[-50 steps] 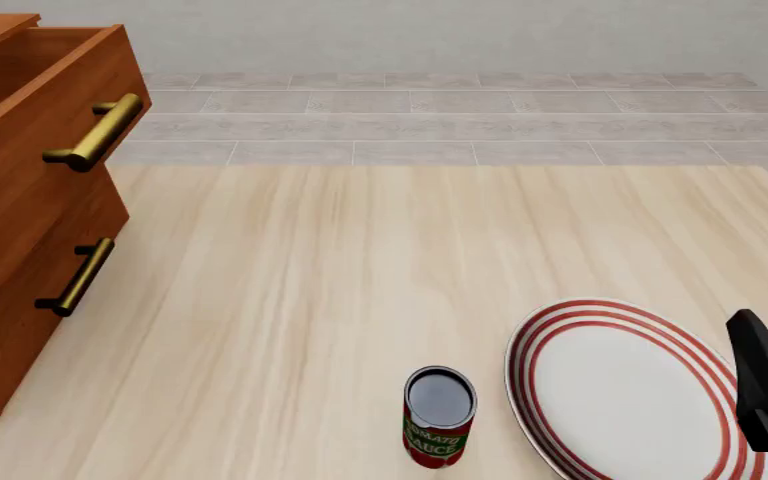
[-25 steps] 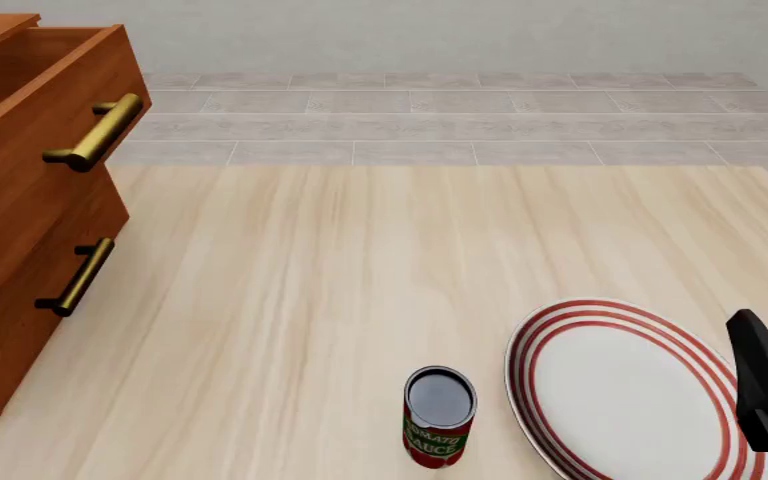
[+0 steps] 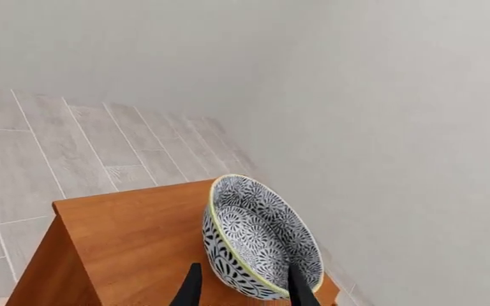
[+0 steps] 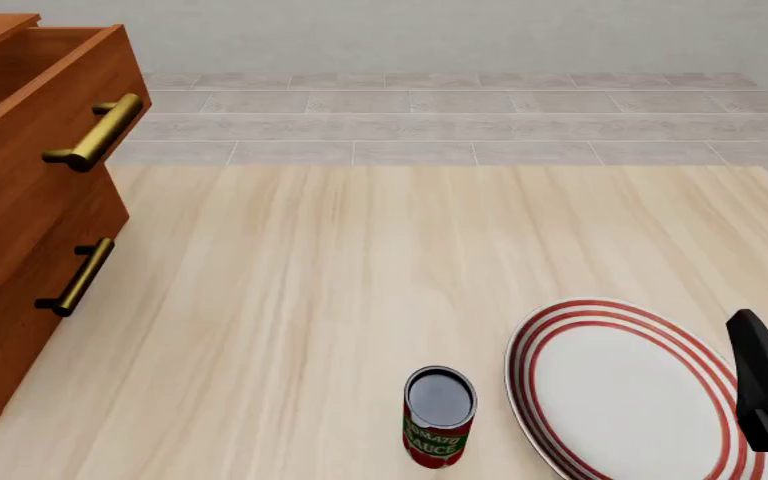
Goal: Put the bowl on top of the cabinet.
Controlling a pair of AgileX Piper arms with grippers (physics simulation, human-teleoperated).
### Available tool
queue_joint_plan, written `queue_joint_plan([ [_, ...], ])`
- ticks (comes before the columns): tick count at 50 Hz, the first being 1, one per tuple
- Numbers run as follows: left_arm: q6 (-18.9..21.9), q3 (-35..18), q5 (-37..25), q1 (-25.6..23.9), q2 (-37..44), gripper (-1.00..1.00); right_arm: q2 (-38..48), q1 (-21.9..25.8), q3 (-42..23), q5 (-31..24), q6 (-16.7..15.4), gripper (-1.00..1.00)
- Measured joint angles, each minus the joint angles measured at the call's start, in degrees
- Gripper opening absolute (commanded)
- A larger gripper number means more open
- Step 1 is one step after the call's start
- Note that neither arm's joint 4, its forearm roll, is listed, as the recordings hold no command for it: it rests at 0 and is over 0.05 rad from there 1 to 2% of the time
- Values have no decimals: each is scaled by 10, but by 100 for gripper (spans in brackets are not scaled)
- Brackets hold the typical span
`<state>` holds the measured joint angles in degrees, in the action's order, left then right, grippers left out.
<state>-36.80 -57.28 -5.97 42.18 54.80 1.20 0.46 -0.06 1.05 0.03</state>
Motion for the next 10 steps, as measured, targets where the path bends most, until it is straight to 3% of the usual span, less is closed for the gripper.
queue_joint_plan([
  [10, 3, 5, -2, -1, -24, 100, 0, 0, 0, 0, 0, 100],
])
